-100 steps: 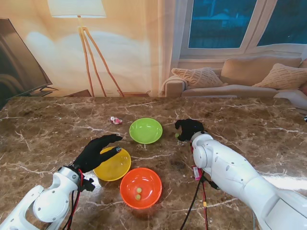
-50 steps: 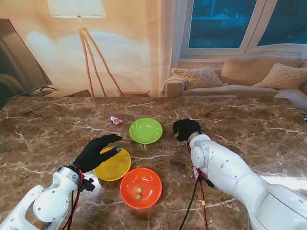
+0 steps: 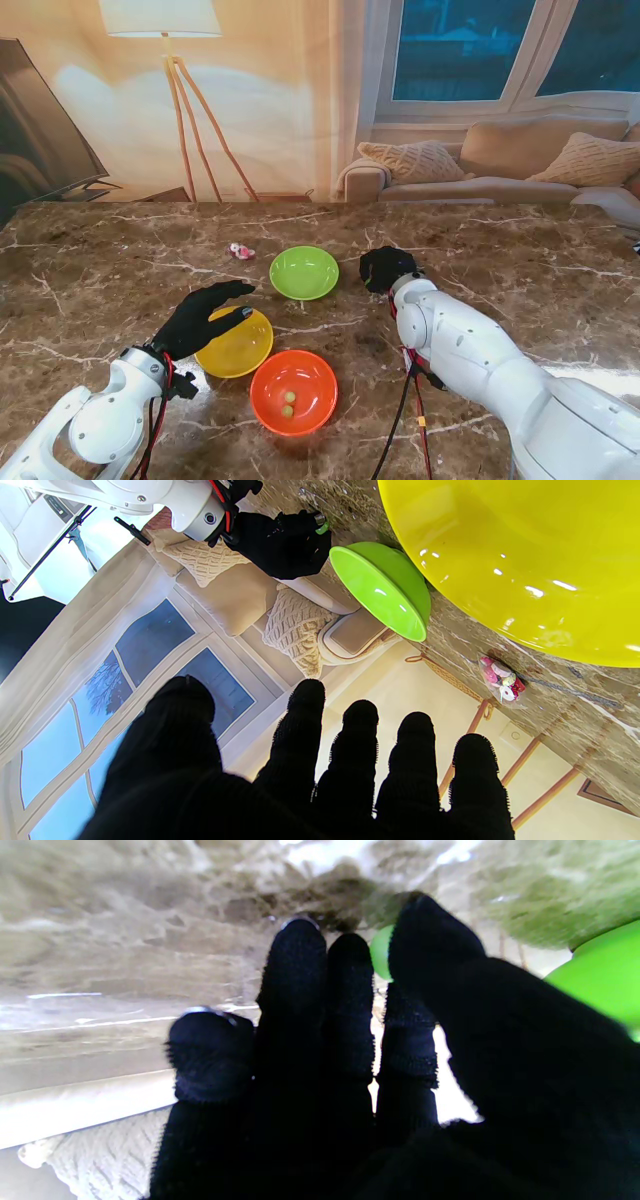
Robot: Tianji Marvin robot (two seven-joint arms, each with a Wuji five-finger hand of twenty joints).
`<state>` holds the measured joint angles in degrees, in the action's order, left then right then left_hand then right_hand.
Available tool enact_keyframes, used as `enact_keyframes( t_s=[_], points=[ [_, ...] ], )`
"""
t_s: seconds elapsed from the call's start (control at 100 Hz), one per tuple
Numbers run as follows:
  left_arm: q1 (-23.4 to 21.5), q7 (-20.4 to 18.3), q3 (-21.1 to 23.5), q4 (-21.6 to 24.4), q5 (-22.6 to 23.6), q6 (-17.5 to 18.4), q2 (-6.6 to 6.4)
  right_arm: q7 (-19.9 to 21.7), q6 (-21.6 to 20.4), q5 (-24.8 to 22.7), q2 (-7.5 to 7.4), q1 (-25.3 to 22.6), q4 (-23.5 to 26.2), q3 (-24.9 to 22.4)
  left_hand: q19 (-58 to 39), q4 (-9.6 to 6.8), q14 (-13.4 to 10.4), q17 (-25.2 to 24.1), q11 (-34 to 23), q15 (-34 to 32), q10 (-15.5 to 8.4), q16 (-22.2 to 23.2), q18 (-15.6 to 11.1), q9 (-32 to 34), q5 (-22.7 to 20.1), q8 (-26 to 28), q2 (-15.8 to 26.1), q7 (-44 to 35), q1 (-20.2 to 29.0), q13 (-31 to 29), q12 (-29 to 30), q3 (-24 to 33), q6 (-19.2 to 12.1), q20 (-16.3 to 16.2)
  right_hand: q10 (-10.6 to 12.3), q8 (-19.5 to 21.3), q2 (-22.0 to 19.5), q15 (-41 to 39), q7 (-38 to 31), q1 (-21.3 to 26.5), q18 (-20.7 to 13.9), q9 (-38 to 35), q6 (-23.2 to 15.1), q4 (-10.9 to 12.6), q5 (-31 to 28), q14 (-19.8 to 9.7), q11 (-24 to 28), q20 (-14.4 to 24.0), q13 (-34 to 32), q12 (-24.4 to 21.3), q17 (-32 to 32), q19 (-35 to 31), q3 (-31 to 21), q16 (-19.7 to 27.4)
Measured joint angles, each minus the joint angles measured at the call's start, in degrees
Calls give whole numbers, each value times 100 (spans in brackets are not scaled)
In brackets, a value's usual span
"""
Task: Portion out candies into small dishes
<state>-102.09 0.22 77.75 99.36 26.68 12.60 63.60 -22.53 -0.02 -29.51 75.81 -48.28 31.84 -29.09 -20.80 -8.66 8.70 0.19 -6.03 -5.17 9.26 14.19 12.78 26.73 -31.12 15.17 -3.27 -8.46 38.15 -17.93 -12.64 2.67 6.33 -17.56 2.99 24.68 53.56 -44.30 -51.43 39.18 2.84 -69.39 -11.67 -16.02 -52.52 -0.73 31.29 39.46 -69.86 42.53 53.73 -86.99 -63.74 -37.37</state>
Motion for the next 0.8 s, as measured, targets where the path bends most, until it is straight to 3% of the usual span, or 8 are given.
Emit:
enact_keyframes(
  t_s=[0.2, 0.34, 0.63, 0.8],
  points=[
    [4, 2, -4, -5, 0, 0, 0, 16, -41, -48, -44, -27, 75, -34, 0, 0, 0, 0, 0, 0, 0, 0, 0, 0, 0, 0, 0, 0, 0, 0, 0, 0, -2, 0, -29, -88, 138, -148, 0, 97, 5, -52, -136, 0, -180, 10, -174, -66, -64, -39, 33, -14, -47, -22],
    [4, 3, -3, -5, 0, 3, 0, 115, -20, -233, -217, -289, 525, -375, 0, 0, 0, 0, 0, 0, 0, 0, 0, 0, 0, 0, 74, 0, 0, 0, 0, -3, -3, 0, -93, -152, 258, -186, -2, 165, 16, -353, -232, 2, -354, 65, -224, -75, -179, -276, 115, -14, -70, -24],
    [-1, 24, 3, -5, 8, 9, 1, 387, 139, -868, -737, -1348, 2293, -1567, 0, 0, 0, 0, 0, 0, 0, 0, 2, 0, 0, 0, 74, 0, 0, 0, 0, -3, -4, 0, -105, -172, 260, -187, -56, 250, 18, -361, -351, 2, -401, 72, -226, -134, -185, -310, 139, -16, -71, -40],
    [-1, 25, 2, -6, 8, 14, 1, 668, 79, -1172, -933, -2120, 3495, -2369, 0, 12, 0, 0, 1, 0, 0, 0, 2, 0, 0, 0, 74, 0, 0, 0, 0, -3, -5, 0, -110, -172, 270, -210, -76, 256, 31, -412, -360, 2, -402, 81, -226, -134, -228, -310, 156, -16, -90, -85]
  ],
)
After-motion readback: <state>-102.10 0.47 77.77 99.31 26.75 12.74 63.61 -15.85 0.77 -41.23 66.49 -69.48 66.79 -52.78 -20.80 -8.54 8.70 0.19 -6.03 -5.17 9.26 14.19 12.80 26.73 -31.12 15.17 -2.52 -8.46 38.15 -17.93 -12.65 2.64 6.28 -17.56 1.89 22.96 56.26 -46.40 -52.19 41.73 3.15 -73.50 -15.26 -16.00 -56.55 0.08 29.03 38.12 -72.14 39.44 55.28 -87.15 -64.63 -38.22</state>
